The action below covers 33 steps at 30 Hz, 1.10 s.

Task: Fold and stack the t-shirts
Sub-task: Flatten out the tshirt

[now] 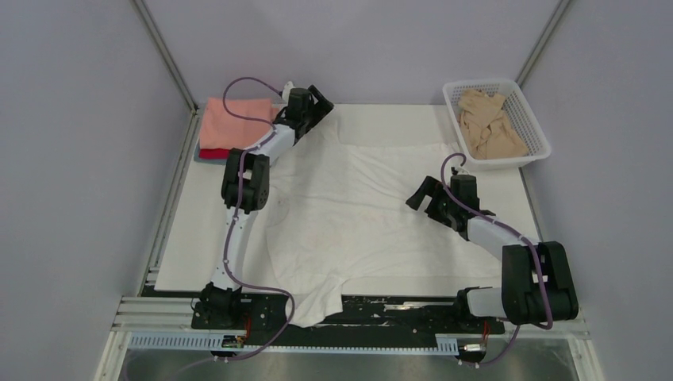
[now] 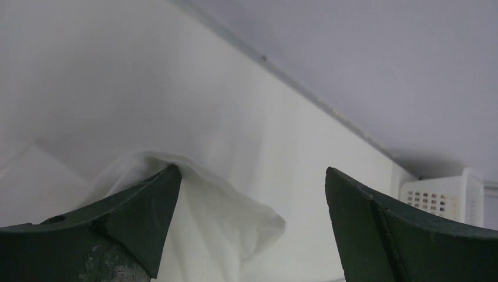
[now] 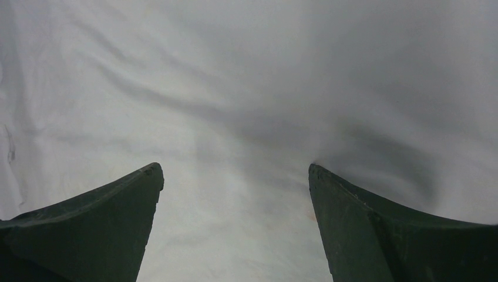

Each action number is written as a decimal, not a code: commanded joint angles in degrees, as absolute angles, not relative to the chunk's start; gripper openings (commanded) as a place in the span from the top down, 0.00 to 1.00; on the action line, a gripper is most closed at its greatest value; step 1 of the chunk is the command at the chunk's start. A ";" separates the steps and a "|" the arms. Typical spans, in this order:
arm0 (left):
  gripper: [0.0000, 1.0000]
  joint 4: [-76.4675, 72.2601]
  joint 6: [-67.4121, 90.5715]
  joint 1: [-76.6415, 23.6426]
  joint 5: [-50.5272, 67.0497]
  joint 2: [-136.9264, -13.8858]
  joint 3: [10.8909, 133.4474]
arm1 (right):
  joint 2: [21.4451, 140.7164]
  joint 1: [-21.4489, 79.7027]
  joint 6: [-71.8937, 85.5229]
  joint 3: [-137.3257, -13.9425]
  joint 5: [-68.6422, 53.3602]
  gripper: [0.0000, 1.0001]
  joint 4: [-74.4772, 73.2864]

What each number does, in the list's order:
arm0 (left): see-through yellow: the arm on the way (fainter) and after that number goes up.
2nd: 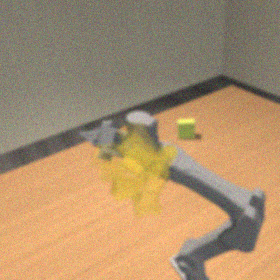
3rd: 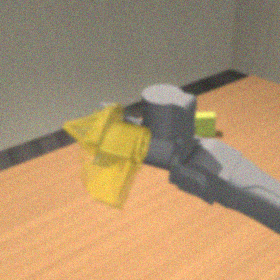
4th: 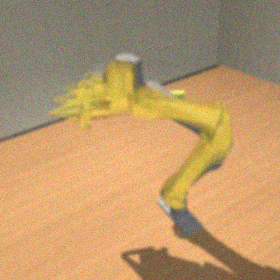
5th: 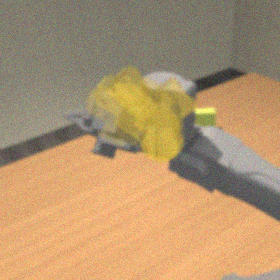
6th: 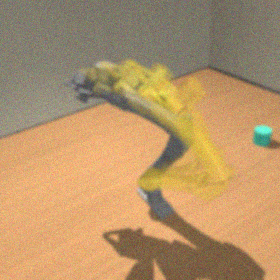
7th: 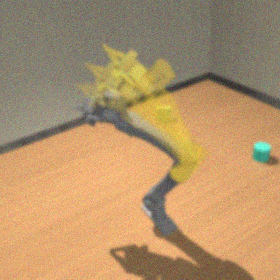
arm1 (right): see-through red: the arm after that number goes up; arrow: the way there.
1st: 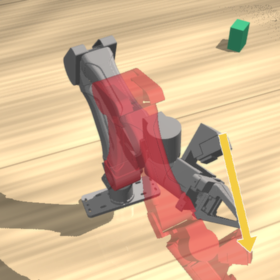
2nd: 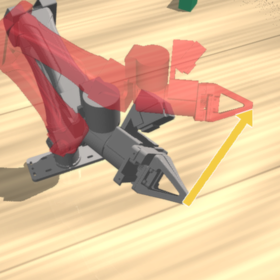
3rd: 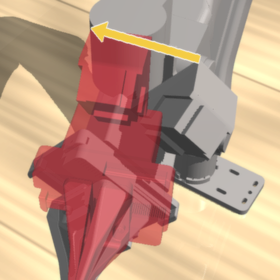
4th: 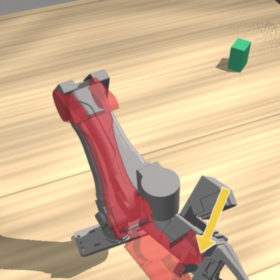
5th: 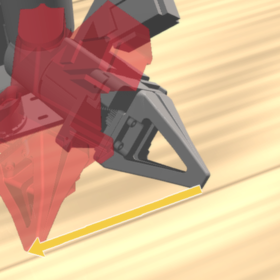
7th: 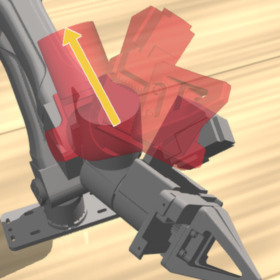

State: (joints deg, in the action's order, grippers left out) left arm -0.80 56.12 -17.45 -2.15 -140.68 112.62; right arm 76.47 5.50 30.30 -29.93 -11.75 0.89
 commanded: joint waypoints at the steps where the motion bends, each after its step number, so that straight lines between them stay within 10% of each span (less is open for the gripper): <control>1: 0.00 3.56 55.87 -15.67 -7.58 -151.15 132.45 | 76.69 5.80 29.64 -30.78 -12.86 0.00 2.56; 15: 0.00 10.89 35.30 -18.81 1.62 -133.86 129.98 | 70.33 5.74 26.90 -34.96 -6.47 0.00 -4.51; 33: 0.00 15.19 35.89 -27.28 -6.26 -80.71 54.33 | 69.88 7.33 24.32 -42.09 3.27 0.00 -12.23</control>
State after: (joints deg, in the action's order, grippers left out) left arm 15.94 32.93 -27.46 -7.55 -80.51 61.04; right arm 65.36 6.92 25.85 -38.00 -2.33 -11.62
